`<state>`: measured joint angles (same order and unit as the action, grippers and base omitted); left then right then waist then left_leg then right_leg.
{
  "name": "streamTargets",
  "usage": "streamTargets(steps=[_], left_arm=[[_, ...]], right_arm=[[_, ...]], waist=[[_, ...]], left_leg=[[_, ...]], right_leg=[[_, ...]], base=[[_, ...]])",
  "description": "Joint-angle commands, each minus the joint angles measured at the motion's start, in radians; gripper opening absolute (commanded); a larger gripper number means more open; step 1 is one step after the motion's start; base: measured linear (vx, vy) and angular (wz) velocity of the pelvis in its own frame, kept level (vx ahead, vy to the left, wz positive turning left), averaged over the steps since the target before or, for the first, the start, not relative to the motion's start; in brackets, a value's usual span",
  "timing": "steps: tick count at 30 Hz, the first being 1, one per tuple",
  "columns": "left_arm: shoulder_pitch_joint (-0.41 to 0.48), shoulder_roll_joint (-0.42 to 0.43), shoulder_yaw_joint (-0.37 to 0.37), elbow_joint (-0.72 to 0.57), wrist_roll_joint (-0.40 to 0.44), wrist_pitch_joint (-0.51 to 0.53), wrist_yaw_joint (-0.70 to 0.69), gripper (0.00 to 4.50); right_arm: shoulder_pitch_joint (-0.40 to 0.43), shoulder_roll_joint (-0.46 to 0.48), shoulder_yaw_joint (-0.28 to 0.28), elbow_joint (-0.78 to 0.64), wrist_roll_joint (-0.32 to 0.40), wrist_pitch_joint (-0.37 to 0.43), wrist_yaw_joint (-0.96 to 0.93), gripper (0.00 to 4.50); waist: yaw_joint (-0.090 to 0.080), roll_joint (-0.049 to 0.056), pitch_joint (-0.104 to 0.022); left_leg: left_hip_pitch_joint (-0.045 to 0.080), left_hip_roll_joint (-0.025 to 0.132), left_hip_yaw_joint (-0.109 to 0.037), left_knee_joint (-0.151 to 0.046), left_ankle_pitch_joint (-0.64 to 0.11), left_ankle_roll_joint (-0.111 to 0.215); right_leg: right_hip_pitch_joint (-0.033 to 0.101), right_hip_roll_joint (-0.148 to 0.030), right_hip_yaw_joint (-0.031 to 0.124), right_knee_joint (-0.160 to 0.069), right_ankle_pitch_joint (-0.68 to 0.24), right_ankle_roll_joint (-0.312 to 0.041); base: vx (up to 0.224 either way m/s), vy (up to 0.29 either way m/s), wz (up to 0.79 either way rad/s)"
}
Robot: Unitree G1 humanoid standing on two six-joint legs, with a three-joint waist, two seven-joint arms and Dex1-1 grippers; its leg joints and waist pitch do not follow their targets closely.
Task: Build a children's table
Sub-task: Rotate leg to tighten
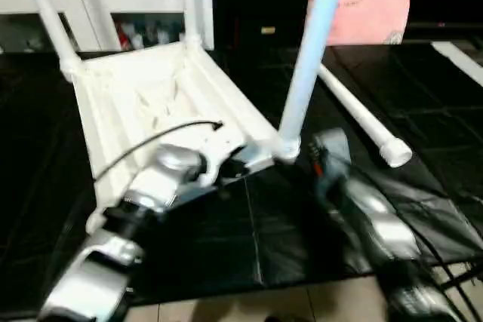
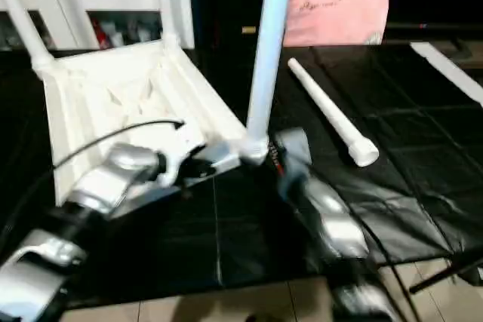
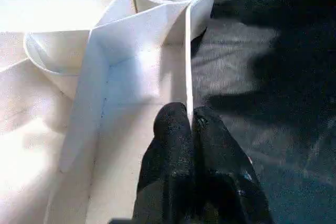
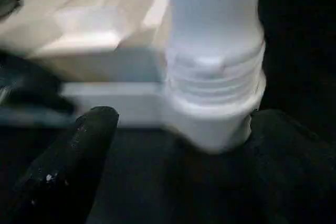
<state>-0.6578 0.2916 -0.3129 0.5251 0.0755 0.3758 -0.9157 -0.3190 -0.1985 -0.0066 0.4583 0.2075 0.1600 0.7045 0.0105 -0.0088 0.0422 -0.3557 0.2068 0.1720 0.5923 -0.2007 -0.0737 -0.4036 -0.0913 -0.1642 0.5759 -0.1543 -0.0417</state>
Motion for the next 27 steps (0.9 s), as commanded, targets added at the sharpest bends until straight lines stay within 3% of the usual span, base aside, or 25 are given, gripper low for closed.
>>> streamTargets(steps=[1, 7, 10, 14, 21, 27], left_arm=[[-0.011, 0.019, -0.007, -0.010, -0.002, -0.051, -0.044, 0.00], [-0.008, 0.091, -0.054, 0.024, 0.001, -0.196, -0.198, 0.00], [-0.009, 0.106, -0.063, 0.028, -0.007, -0.233, -0.247, 0.00], [-0.014, 0.143, -0.096, 0.036, -0.010, -0.322, -0.359, 0.00], [-0.017, 0.162, -0.133, 0.034, -0.012, -0.414, -0.474, 0.00], [-0.017, 0.154, -0.152, 0.015, -0.014, -0.437, -0.521, 0.00]], right_arm=[[0.006, -0.049, 0.004, -0.054, 0.022, -0.024, 0.085, 4.42], [0.011, -0.199, 0.008, -0.115, 0.060, -0.035, 0.299, 4.42], [-0.002, -0.225, 0.015, -0.111, 0.057, -0.044, 0.341, 4.42], [-0.049, -0.275, 0.067, -0.079, 0.031, -0.078, 0.443, 4.42], [-0.125, -0.283, 0.142, -0.018, -0.016, -0.103, 0.539, 4.42], [-0.166, -0.284, 0.211, 0.033, -0.045, -0.151, 0.628, 4.42]], waist=[[0.012, 0.005, -0.061], [0.034, 0.000, -0.063], [0.043, 0.002, -0.063], [0.054, 0.001, -0.063], [0.083, 0.000, -0.065], [0.089, -0.003, -0.066]], left_leg=[[-0.002, 0.030, -0.009, -0.063, -0.192, 0.077], [0.002, 0.031, -0.007, -0.062, -0.162, 0.092], [0.003, 0.033, -0.007, -0.062, -0.159, 0.091], [0.007, 0.035, -0.005, -0.064, -0.165, 0.083], [0.011, 0.041, -0.002, -0.063, -0.139, 0.072], [0.008, 0.039, -0.001, -0.063, -0.144, 0.068]], right_leg=[[0.067, -0.071, 0.070, -0.080, -0.336, -0.124], [0.066, -0.070, 0.073, -0.074, -0.298, -0.128], [0.066, -0.071, 0.074, -0.071, -0.287, -0.138], [0.064, -0.071, 0.075, -0.069, -0.291, -0.145], [0.062, -0.072, 0.080, -0.056, -0.245, -0.164], [0.065, -0.073, 0.081, -0.053, -0.247, -0.165]], base=[[0.000, 0.000, 0.00], [0.000, 0.000, 0.00], [0.000, 0.000, 0.00], [0.000, 0.000, 0.00], [0.000, 0.000, 0.00], [0.000, 0.000, 0.00]])
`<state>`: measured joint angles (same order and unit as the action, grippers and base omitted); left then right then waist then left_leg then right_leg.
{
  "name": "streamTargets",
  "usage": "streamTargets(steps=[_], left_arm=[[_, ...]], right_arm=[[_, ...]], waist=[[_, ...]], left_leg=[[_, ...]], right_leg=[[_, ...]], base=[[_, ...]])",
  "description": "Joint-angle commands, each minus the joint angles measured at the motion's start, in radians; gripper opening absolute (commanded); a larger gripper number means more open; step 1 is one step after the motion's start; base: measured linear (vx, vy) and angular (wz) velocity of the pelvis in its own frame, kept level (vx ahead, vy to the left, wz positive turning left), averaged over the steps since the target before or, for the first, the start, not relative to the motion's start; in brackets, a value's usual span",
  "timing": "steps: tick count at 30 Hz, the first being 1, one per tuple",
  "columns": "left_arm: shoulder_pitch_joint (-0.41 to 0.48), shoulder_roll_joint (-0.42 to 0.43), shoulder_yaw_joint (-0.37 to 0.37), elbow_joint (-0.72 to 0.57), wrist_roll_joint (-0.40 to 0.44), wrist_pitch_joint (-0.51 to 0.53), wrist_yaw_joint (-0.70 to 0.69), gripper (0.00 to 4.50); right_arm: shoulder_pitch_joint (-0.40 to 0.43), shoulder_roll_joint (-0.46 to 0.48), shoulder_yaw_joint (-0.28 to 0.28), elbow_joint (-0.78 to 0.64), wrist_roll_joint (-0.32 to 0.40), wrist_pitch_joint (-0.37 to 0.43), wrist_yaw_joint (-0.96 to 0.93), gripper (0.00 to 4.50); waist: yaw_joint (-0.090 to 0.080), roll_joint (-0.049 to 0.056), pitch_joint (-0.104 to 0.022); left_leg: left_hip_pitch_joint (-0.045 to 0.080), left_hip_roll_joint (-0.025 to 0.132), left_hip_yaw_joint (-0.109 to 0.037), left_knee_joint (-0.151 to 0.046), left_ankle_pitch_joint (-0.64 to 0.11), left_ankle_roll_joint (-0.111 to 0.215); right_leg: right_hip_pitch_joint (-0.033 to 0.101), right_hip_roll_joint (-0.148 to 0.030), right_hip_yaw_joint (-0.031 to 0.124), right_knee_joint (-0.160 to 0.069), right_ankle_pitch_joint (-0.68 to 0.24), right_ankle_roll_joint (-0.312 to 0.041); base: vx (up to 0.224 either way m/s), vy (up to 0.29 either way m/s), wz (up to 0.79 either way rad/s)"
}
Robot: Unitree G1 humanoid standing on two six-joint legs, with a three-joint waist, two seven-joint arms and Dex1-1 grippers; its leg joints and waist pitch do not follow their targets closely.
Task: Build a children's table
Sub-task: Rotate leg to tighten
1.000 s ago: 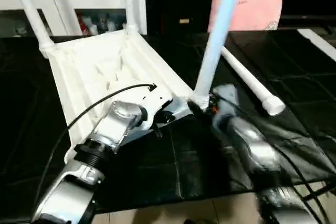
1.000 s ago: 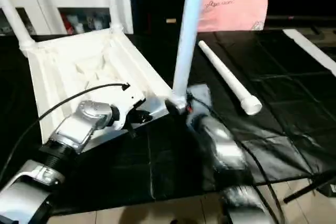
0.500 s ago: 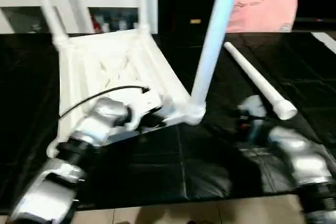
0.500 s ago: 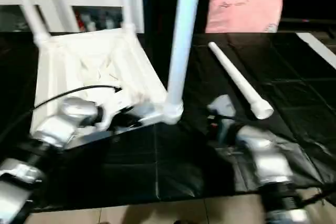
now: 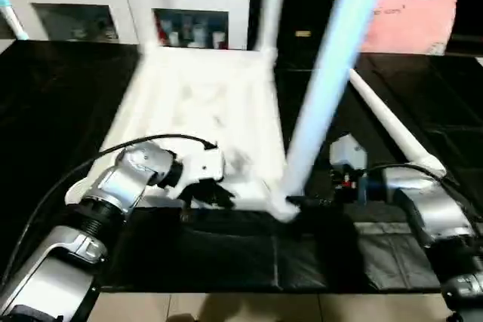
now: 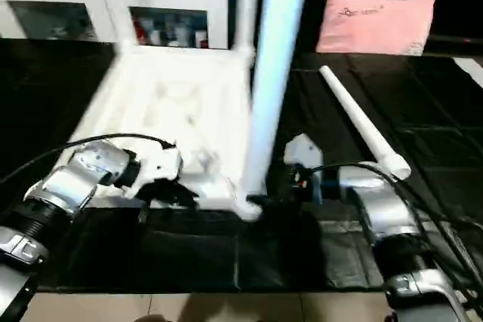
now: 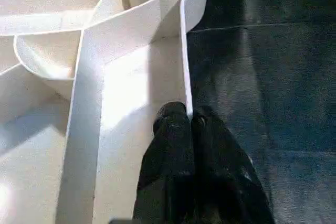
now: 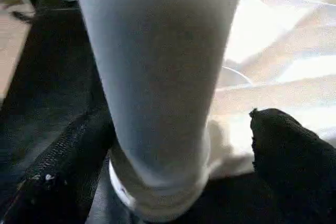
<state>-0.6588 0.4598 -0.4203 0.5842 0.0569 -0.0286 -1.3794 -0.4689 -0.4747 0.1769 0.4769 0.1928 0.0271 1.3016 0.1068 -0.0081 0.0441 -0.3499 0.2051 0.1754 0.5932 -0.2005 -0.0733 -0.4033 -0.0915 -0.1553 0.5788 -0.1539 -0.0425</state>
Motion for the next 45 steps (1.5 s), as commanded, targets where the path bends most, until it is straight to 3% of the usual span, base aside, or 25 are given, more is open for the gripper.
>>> streamTargets(steps=[1, 14, 24, 25, 28, 31, 41, 45], left_arm=[[-0.016, -0.014, -0.045, -0.044, 0.005, -0.033, -0.058, 0.00], [-0.028, -0.015, -0.051, -0.007, 0.021, -0.077, -0.069, 0.00], [-0.025, -0.013, -0.052, 0.002, 0.028, -0.086, -0.075, 0.00], [-0.024, -0.011, -0.053, 0.003, 0.029, -0.087, -0.076, 0.00], [-0.022, -0.008, -0.053, 0.004, 0.028, -0.087, -0.078, 0.00], [-0.021, -0.008, -0.052, 0.006, 0.028, -0.087, -0.080, 0.00], [-0.010, -0.007, -0.051, 0.012, 0.030, -0.067, -0.070, 0.00], [-0.001, -0.029, -0.017, 0.005, 0.002, 0.013, -0.032, 0.00]], right_arm=[[-0.016, -0.008, 0.029, 0.015, -0.030, -0.019, 0.032, 4.42], [-0.047, -0.017, 0.069, 0.056, -0.029, -0.036, 0.137, 4.42], [-0.045, -0.014, 0.067, 0.061, -0.019, -0.025, 0.158, 3.66], [-0.041, -0.015, 0.067, 0.061, -0.017, -0.022, 0.163, 3.33], [-0.035, -0.014, 0.066, 0.060, -0.010, -0.013, 0.169, 3.23], [-0.030, -0.011, 0.064, 0.056, -0.008, -0.008, 0.170, 2.86], [0.027, -0.007, 0.053, -0.008, 0.024, 0.030, 0.162, 2.68], [0.065, 0.014, 0.032, -0.054, 0.058, 0.094, 0.103, 2.67]], waist=[[-0.007, -0.004, -0.067], [-0.002, -0.002, -0.071], [-0.001, 0.001, -0.072], [-0.001, 0.001, -0.072], [-0.001, 0.002, -0.073], [0.000, 0.004, -0.074], [0.002, 0.011, -0.072], [0.003, 0.010, -0.071]], left_leg=[[0.001, 0.040, -0.004, -0.064, -0.148, 0.067], [0.002, 0.042, -0.005, -0.062, -0.133, 0.070], [0.002, 0.041, -0.006, -0.061, -0.132, 0.070], [0.002, 0.041, -0.006, -0.061, -0.133, 0.070], [0.003, 0.041, -0.006, -0.061, -0.131, 0.069], [0.003, 0.041, -0.006, -0.060, -0.130, 0.070], [0.004, 0.042, -0.008, -0.062, -0.157, 0.060], [0.006, 0.039, -0.007, -0.063, -0.170, 0.055]], right_leg=[[0.065, -0.074, 0.073, -0.058, -0.264, -0.156], [0.066, -0.071, 0.073, -0.053, -0.234, -0.165], [0.066, -0.070, 0.072, -0.052, -0.221, -0.171], [0.067, -0.070, 0.072, -0.051, -0.221, -0.171], [0.067, -0.069, 0.072, -0.051, -0.213, -0.174], [0.067, -0.069, 0.072, -0.051, -0.209, -0.174], [0.068, -0.068, 0.070, -0.056, -0.223, -0.165], [0.067, -0.068, 0.068, -0.062, -0.260, -0.156]], base=[[0.000, 0.000, 0.00], [0.000, 0.000, 0.00], [0.000, 0.000, 0.00], [0.000, 0.000, 0.00], [0.000, 0.000, 0.00], [0.000, 0.000, 0.00], [0.000, 0.000, 0.00], [0.000, 0.000, 0.00]])
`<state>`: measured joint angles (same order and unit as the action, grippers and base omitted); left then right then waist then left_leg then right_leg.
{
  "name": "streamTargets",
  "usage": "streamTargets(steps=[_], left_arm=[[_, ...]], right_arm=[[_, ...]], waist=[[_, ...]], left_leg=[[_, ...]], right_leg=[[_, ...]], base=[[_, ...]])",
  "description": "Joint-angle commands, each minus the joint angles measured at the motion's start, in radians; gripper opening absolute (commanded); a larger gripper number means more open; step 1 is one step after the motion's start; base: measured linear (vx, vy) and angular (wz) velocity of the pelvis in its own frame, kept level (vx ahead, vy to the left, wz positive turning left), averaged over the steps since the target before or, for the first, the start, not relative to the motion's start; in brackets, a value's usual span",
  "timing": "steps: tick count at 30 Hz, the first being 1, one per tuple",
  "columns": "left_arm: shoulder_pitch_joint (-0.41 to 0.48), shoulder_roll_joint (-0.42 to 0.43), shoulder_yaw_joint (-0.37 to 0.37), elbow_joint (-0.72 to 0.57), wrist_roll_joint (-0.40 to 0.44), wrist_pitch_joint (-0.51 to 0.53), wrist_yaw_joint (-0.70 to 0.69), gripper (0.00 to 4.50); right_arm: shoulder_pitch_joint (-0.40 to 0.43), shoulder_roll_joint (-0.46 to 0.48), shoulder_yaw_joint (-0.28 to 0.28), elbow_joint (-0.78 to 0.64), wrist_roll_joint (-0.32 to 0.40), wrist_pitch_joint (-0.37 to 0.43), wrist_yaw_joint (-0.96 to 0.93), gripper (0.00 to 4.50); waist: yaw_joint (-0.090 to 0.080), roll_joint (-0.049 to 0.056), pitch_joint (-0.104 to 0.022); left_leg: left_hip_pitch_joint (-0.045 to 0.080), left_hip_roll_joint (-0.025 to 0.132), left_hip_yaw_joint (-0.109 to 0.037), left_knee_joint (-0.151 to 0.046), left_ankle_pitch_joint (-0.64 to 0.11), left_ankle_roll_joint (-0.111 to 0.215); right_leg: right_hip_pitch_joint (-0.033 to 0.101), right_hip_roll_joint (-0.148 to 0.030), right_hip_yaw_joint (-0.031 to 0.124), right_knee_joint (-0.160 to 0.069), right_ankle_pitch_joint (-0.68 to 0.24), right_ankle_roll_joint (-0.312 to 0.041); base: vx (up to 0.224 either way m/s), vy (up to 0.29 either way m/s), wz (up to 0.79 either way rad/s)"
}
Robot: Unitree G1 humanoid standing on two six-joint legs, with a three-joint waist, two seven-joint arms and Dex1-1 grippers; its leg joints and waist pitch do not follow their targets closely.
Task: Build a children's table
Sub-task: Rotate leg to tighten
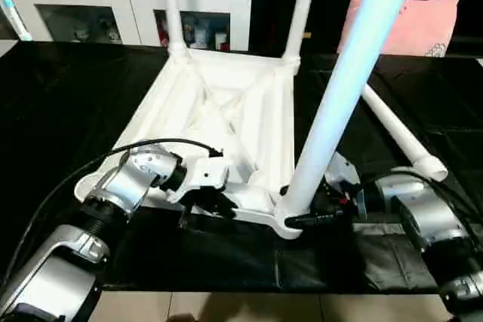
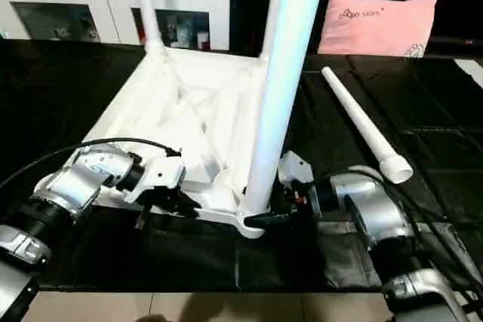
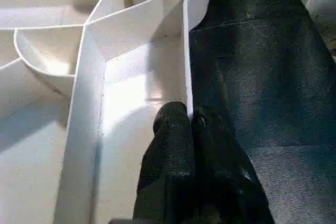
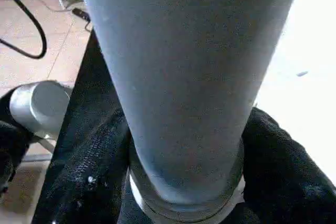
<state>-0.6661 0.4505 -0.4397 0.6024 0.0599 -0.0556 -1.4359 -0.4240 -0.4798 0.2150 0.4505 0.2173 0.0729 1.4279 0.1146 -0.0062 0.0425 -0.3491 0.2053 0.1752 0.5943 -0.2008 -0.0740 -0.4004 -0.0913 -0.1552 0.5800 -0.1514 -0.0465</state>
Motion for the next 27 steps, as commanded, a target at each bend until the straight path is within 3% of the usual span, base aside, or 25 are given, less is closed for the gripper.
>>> streamTargets(steps=[1, 2, 3, 4, 5, 6, 7, 8, 9, 10, 11, 12, 14, 15, 16, 19, 21, 22, 27], left_arm=[[0.010, -0.037, 0.024, -0.024, -0.019, 0.081, 0.056, 0.00], [0.012, -0.050, 0.040, -0.030, -0.030, 0.106, 0.082, 0.00], [0.016, -0.074, 0.069, -0.044, -0.051, 0.157, 0.129, 0.00], [0.016, -0.074, 0.069, -0.044, -0.051, 0.157, 0.129, 0.00], [0.021, -0.107, 0.109, -0.074, -0.071, 0.227, 0.206, 0.00], [0.023, -0.114, 0.116, -0.082, -0.073, 0.243, 0.225, 0.00], [0.029, -0.133, 0.136, -0.108, -0.080, 0.290, 0.273, 0.00], [0.034, -0.143, 0.147, -0.127, -0.077, 0.318, 0.307, 0.00], [0.040, -0.156, 0.158, -0.150, -0.074, 0.352, 0.343, 0.00], [0.048, -0.174, 0.171, -0.179, -0.071, 0.399, 0.383, 0.00], [0.051, -0.183, 0.177, -0.191, -0.070, 0.423, 0.402, 0.00], [0.055, -0.197, 0.187, -0.210, -0.071, 0.458, 0.426, 0.00], [0.061, -0.249, 0.206, -0.258, -0.061, 0.546, 0.503, 0.00], [0.062, -0.273, 0.212, -0.277, -0.057, 0.574, 0.535, 0.00], [0.064, -0.296, 0.212, -0.297, -0.055, 0.605, 0.563, 0.00], [0.063, -0.322, 0.198, -0.317, -0.042, 0.631, 0.599, 0.00], [0.064, -0.317, 0.184, -0.321, -0.025, 0.622, 0.611, 0.00], [0.066, -0.312, 0.178, -0.323, -0.018, 0.617, 0.613, 0.00], [0.080, -0.288, 0.170, -0.338, -0.002, 0.616, 0.622, 0.00]], right_arm=[[0.035, 0.043, -0.023, -0.044, 0.045, 0.068, -0.074, 2.67], [0.043, 0.061, -0.033, -0.054, 0.048, 0.090, -0.118, 2.67], [0.051, 0.100, -0.053, -0.058, 0.045, 0.142, -0.216, 2.67], [0.051, 0.100, -0.053, -0.058, 0.045, 0.142, -0.216, 2.67], [0.060, 0.165, -0.076, -0.050, 0.015, 0.171, -0.367, 2.67], [0.060, 0.180, -0.079, -0.045, 0.007, 0.177, -0.398, 2.67], [0.056, 0.223, -0.088, -0.027, -0.013, 0.196, -0.485, 2.66], [0.047, 0.254, -0.096, -0.009, -0.018, 0.206, -0.539, 2.66], [0.033, 0.289, -0.106, 0.014, -0.024, 0.210, -0.602, 2.66], [0.012, 0.329, -0.121, 0.046, -0.028, 0.216, -0.675, 2.66], [0.001, 0.346, -0.128, 0.061, -0.029, 0.222, -0.707, 2.66], [-0.014, 0.369, -0.137, 0.082, -0.030, 0.232, -0.752, 2.66], [-0.073, 0.432, -0.165, 0.162, -0.047, 0.253, -0.899, 2.66], [-0.098, 0.456, -0.174, 0.192, -0.057, 0.263, -0.954, 2.66], [-0.123, 0.479, -0.183, 0.221, -0.066, 0.271, -0.998, 2.66], [-0.152, 0.504, -0.174, 0.242, -0.094, 0.281, -1.028, 2.66], [-0.152, 0.510, -0.180, 0.237, -0.093, 0.286, -1.029, 2.66], [-0.147, 0.509, -0.180, 0.232, -0.093, 0.283, -1.024, 3.22], [-0.136, 0.498, -0.194, 0.236, -0.091, 0.259, -1.028, 3.72]], waist=[[-0.008, 0.006, -0.066], [-0.005, 0.008, -0.066], [-0.010, 0.002, -0.066], [-0.014, 0.005, -0.063], [-0.025, 0.002, -0.059], [-0.025, 0.002, -0.059], [-0.045, -0.003, -0.057], [-0.050, -0.001, -0.057], [-0.066, -0.004, -0.055], [-0.079, -0.001, -0.056], [-0.087, -0.007, -0.056], [-0.095, 0.000, -0.054], [-0.105, -0.006, -0.056], [-0.116, 0.000, -0.053], [-0.125, -0.009, -0.056], [-0.128, -0.006, -0.059], [-0.124, -0.010, -0.062], [-0.123, -0.010, -0.061], [-0.104, -0.011, -0.065]], left_leg=[[0.004, 0.041, -0.006, -0.066, -0.170, 0.051], [0.005, 0.041, -0.008, -0.066, -0.176, 0.047], [0.006, 0.039, -0.008, -0.067, -0.184, 0.040], [0.005, 0.037, -0.010, -0.069, -0.193, 0.031], [0.006, 0.036, -0.011, -0.069, -0.209, 0.017], [0.006, 0.036, -0.011, -0.069, -0.209, 0.017], [0.002, 0.028, -0.016, -0.068, -0.239, 0.000], [0.003, 0.027, -0.018, -0.068, -0.245, -0.002], [0.000, 0.025, -0.018, -0.066, -0.254, 0.001], [0.002, 0.021, -0.019, -0.063, -0.262, 0.004], [0.000, 0.021, -0.018, -0.061, -0.261, 0.005], [0.002, 0.020, -0.019, -0.060, -0.264, 0.008], [0.006, 0.018, -0.018, -0.057, -0.268, 0.017], [0.001, 0.021, -0.022, -0.060, -0.266, 0.014], [0.004, 0.023, -0.022, -0.058, -0.273, 0.014], [-0.004, 0.023, -0.020, -0.059, -0.237, 0.036], [-0.001, 0.026, -0.017, -0.060, -0.219, 0.048], [-0.003, 0.026, -0.016, -0.061, -0.213, 0.052], [-0.007, 0.030, -0.013, -0.063, -0.142, 0.061]], right_leg=[[0.065, -0.069, 0.069, -0.066, -0.284, -0.147], [0.065, -0.071, 0.067, -0.068, -0.302, -0.141], [0.064, -0.070, 0.066, -0.072, -0.330, -0.130], [0.063, -0.071, 0.064, -0.076, -0.365, -0.121], [0.062, -0.073, 0.063, -0.081, -0.415, -0.103], [0.062, -0.073, 0.063, -0.081, -0.415, -0.103], [0.064, -0.074, 0.053, -0.093, -0.504, -0.066], [0.063, -0.075, 0.050, -0.097, -0.522, -0.054], [0.061, -0.074, 0.048, -0.103, -0.541, -0.041], [0.059, -0.073, 0.043, -0.109, -0.559, -0.035], [0.059, -0.072, 0.043, -0.108, -0.560, -0.032], [0.057, -0.072, 0.040, -0.110, -0.570, -0.032], [0.052, -0.071, 0.040, -0.113, -0.568, -0.029], [0.053, -0.069, 0.038, -0.110, -0.558, -0.042], [0.051, -0.069, 0.039, -0.109, -0.546, -0.046], [0.053, -0.069, 0.049, -0.100, -0.477, -0.067], [0.051, -0.069, 0.056, -0.092, -0.423, -0.088], [0.051, -0.068, 0.058, -0.089, -0.410, -0.093], [0.059, -0.069, 0.065, -0.073, -0.317, -0.124]], base=[[0.000, 0.000, 0.00], [0.000, 0.000, 0.00], [0.000, 0.000, 0.00], [0.000, 0.000, 0.00], [0.000, 0.000, 0.00], [0.000, 0.000, 0.00], [0.000, 0.000, 0.00], [0.000, 0.000, 0.00], [0.000, 0.000, 0.00], [0.000, 0.000, 0.00], [0.000, 0.000, 0.00], [0.000, 0.000, 0.00], [0.000, 0.000, 0.00], [0.000, 0.000, 0.00], [0.000, 0.000, 0.00], [0.000, 0.000, 0.00], [0.000, 0.000, 0.00], [0.000, 0.000, 0.00], [0.000, 0.000, 0.00]])
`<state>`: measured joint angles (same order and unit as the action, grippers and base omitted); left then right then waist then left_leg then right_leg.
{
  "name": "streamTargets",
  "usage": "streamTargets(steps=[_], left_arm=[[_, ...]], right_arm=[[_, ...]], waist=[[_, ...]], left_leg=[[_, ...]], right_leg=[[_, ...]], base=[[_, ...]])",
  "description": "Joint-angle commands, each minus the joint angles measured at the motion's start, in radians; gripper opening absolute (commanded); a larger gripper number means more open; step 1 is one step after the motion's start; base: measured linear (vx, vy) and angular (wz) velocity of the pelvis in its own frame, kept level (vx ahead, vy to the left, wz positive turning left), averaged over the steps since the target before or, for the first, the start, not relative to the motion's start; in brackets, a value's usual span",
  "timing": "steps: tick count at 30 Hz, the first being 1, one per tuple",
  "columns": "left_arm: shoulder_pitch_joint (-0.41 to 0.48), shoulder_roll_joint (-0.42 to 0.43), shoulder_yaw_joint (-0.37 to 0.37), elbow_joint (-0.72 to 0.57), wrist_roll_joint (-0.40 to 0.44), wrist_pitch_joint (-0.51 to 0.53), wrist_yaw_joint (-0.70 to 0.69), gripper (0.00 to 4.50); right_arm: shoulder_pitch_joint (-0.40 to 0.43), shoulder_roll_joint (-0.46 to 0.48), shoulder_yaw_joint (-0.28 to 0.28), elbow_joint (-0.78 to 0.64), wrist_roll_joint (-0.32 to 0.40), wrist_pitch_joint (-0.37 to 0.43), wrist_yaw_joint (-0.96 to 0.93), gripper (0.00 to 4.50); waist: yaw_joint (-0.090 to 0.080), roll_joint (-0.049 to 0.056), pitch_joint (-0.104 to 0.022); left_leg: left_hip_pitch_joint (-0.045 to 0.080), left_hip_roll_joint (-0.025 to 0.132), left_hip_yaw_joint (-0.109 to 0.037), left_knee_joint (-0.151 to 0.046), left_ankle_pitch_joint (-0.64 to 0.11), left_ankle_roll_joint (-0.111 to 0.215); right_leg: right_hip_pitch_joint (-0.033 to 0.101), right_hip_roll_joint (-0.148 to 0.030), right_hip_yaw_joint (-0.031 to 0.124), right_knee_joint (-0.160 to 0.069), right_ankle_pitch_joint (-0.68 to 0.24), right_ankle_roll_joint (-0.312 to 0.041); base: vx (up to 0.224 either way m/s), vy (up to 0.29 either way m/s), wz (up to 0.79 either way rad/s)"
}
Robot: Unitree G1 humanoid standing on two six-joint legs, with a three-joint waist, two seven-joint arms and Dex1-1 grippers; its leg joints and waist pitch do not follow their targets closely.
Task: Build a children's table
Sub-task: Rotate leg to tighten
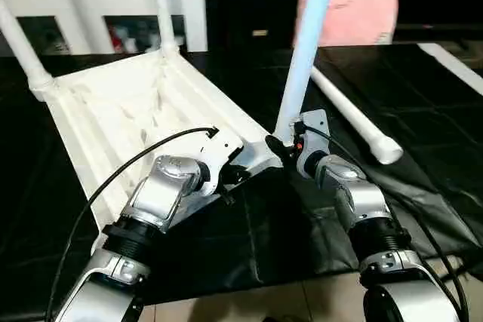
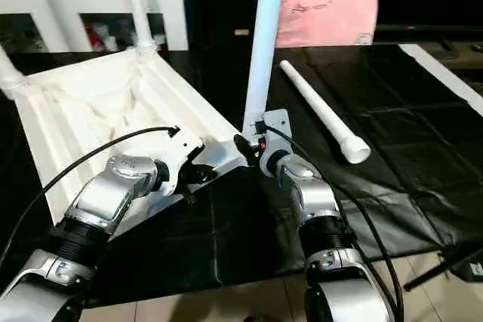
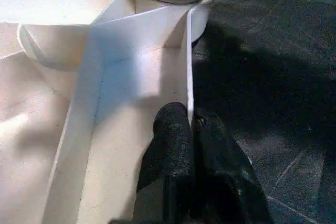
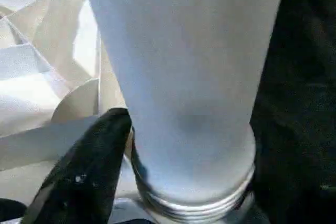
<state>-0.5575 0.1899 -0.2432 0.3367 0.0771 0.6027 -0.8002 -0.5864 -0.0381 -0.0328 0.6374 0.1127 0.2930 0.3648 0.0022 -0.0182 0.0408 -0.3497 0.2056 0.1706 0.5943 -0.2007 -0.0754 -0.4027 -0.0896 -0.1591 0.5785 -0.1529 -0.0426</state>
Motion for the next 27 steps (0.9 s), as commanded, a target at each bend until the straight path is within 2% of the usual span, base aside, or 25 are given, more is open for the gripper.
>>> streamTargets(steps=[1, 3, 7, 9, 11, 12, 13, 15, 16, 19, 20, 22, 23, 24, 27], left_arm=[[-0.023, -0.013, -0.028, -0.071, -0.014, -0.050, -0.019, 0.00], [-0.021, 0.003, -0.029, -0.060, -0.011, -0.063, -0.026, 0.00], [-0.018, 0.051, -0.025, -0.022, -0.009, -0.096, -0.050, 0.00], [-0.014, 0.073, -0.027, -0.013, -0.009, -0.116, -0.070, 0.00], [0.005, 0.134, -0.043, -0.003, -0.013, -0.193, -0.155, 0.00], [0.005, 0.134, -0.043, -0.003, -0.013, -0.193, -0.155, 0.00], [0.014, 0.166, -0.058, 0.004, -0.017, -0.242, -0.204, 0.00], [0.018, 0.180, -0.063, 0.009, -0.024, -0.268, -0.233, 0.00], [0.023, 0.201, -0.073, 0.018, -0.042, -0.325, -0.290, 0.00], [0.027, 0.218, -0.082, 0.025, -0.058, -0.368, -0.347, 0.00], [0.027, 0.250, -0.110, 0.039, -0.057, -0.421, -0.424, 0.00], [0.025, 0.264, -0.123, 0.048, -0.055, -0.446, -0.454, 0.00], [0.019, 0.274, -0.133, 0.056, -0.053, -0.467, -0.481, 0.00], [0.015, 0.279, -0.139, 0.062, -0.055, -0.485, -0.503, 0.00], [0.008, 0.287, -0.146, 0.071, -0.057, -0.510, -0.533, 0.00]], right_arm=[[0.037, 0.042, 0.053, 0.042, 0.007, 0.017, 0.048, 3.72], [0.053, 0.025, 0.056, 0.023, 0.004, 0.003, 0.069, 3.91], [0.126, -0.043, 0.068, -0.073, 0.013, -0.034, 0.170, 4.28], [0.161, -0.078, 0.080, -0.117, 0.025, -0.053, 0.240, 4.44], [0.240, -0.177, 0.078, -0.213, 0.076, -0.086, 0.412, 4.44], [0.240, -0.177, 0.078, -0.213, 0.076, -0.086, 0.412, 4.44], [0.267, -0.225, 0.063, -0.243, 0.103, -0.097, 0.486, 4.44], [0.269, -0.247, 0.050, -0.249, 0.114, -0.103, 0.515, 4.44], [0.270, -0.283, 0.035, -0.262, 0.133, -0.113, 0.571, 4.44], [0.267, -0.316, 0.033, -0.273, 0.147, -0.120, 0.626, 4.44], [0.250, -0.356, 0.051, -0.272, 0.156, -0.136, 0.707, 4.44], [0.239, -0.372, 0.062, -0.269, 0.157, -0.142, 0.742, 4.44], [0.227, -0.389, 0.082, -0.264, 0.145, -0.165, 0.775, 4.44], [0.217, -0.401, 0.098, -0.260, 0.134, -0.181, 0.796, 4.44], [0.205, -0.417, 0.119, -0.256, 0.124, -0.186, 0.834, 4.44]], waist=[[0.008, 0.004, -0.063], [0.009, 0.003, -0.062], [0.014, 0.001, -0.059], [0.021, 0.000, -0.057], [0.033, -0.005, -0.058], [0.033, -0.005, -0.058], [0.036, -0.004, -0.058], [0.038, -0.006, -0.058], [0.037, -0.008, -0.058], [0.043, -0.007, -0.057], [0.046, -0.006, -0.057], [0.053, -0.007, -0.057], [0.060, -0.006, -0.060], [0.061, -0.010, -0.059], [0.068, -0.008, -0.059]], left_leg=[[-0.006, 0.030, -0.009, -0.063, -0.141, 0.062], [-0.005, 0.030, -0.008, -0.064, -0.160, 0.058], [-0.003, 0.030, -0.008, -0.066, -0.180, 0.059], [-0.001, 0.029, -0.007, -0.066, -0.189, 0.062], [-0.001, 0.031, -0.007, -0.066, -0.192, 0.072], [-0.001, 0.031, -0.007, -0.066, -0.192, 0.072], [-0.002, 0.031, -0.008, -0.068, -0.190, 0.077], [-0.004, 0.033, -0.008, -0.067, -0.176, 0.079], [-0.004, 0.031, -0.007, -0.066, -0.176, 0.077], [0.000, 0.033, -0.006, -0.066, -0.181, 0.076], [0.001, 0.030, -0.007, -0.065, -0.184, 0.078], [0.004, 0.033, -0.005, -0.066, -0.177, 0.082], [0.007, 0.037, -0.005, -0.067, -0.163, 0.079], [0.007, 0.037, -0.004, -0.067, -0.163, 0.079], [0.007, 0.038, -0.003, -0.067, -0.160, 0.073]], right_leg=[[0.061, -0.070, 0.069, -0.070, -0.308, -0.131], [0.061, -0.071, 0.070, -0.072, -0.307, -0.135], [0.062, -0.070, 0.069, -0.078, -0.341, -0.116], [0.061, -0.071, 0.070, -0.084, -0.378, -0.096], [0.061, -0.071, 0.070, -0.087, -0.390, -0.077], [0.061, -0.071, 0.070, -0.087, -0.390, -0.077], [0.061, -0.071, 0.070, -0.085, -0.382, -0.082], [0.061, -0.071, 0.072, -0.079, -0.357, -0.094], [0.060, -0.070, 0.070, -0.080, -0.364, -0.098], [0.058, -0.073, 0.072, -0.084, -0.395, -0.092], [0.057, -0.071, 0.069, -0.084, -0.399, -0.092], [0.055, -0.072, 0.074, -0.082, -0.383, -0.096], [0.055, -0.071, 0.076, -0.074, -0.344, -0.115], [0.053, -0.071, 0.075, -0.073, -0.338, -0.120], [0.056, -0.071, 0.077, -0.069, -0.324, -0.132]], base=[[0.000, 0.000, 0.00], [0.000, 0.000, 0.00], [0.000, 0.000, 0.00], [0.000, 0.000, 0.00], [0.000, 0.000, 0.00], [0.000, 0.000, 0.00], [0.000, 0.000, 0.00], [0.000, 0.000, 0.00], [0.000, 0.000, 0.00], [0.000, 0.000, 0.00], [0.000, 0.000, 0.00], [0.000, 0.000, 0.00], [0.000, 0.000, 0.00], [0.000, 0.000, 0.00], [0.000, 0.000, 0.00]])
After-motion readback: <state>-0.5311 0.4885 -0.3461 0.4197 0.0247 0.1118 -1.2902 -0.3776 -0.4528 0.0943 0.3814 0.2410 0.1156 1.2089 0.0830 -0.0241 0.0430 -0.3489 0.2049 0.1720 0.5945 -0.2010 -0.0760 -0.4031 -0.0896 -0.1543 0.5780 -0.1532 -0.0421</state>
